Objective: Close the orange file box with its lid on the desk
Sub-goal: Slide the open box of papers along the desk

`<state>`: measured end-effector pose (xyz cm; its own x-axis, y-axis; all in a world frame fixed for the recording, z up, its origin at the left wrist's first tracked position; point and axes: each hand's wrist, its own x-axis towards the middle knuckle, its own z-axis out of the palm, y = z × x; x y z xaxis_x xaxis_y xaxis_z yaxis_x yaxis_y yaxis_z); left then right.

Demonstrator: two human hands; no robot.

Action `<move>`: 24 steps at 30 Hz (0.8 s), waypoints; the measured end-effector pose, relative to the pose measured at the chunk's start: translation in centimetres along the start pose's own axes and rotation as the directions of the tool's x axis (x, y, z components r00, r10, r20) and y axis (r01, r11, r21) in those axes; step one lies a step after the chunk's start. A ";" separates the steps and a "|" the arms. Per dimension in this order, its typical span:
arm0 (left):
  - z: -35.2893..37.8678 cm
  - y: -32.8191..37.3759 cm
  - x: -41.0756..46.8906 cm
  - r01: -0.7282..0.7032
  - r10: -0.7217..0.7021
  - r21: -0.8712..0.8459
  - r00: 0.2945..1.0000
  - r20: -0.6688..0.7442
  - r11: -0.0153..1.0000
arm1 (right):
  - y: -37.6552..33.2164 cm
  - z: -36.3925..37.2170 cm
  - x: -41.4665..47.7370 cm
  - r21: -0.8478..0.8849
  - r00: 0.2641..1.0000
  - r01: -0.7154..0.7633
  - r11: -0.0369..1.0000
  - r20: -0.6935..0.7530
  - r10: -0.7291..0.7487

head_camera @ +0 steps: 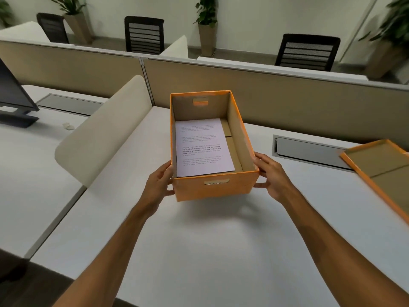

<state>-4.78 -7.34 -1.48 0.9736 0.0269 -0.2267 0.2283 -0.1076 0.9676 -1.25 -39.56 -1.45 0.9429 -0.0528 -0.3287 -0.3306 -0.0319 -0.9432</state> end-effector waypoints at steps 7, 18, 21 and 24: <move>5.4 -0.7 -5.7 -0.015 0.013 0.026 0.998 0.065 1.000 | 2.7 -6.4 -8.1 0.030 0.999 -0.003 1.000 -0.052 0.005; 10.4 -1.9 -10.1 -0.063 0.033 0.125 0.974 0.226 0.990 | 6.7 -12.3 -17.9 0.120 0.982 -0.011 0.993 -0.184 0.033; 11.1 -2.5 -11.3 -0.056 0.015 0.147 0.964 0.267 0.988 | 8.0 -12.8 -20.3 0.127 0.975 -0.021 0.992 -0.217 0.048; 11.4 -3.1 -13.0 -0.057 0.007 0.155 0.953 0.304 0.986 | 9.5 -12.9 -22.8 0.150 0.964 -0.023 0.988 -0.257 0.062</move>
<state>-18.16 -18.66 -2.80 0.9296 -0.2777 -0.2425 0.1697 -0.2617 0.9501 -26.36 -51.53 -2.34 0.8789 -0.3093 -0.3632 -0.3430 0.1193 -0.9317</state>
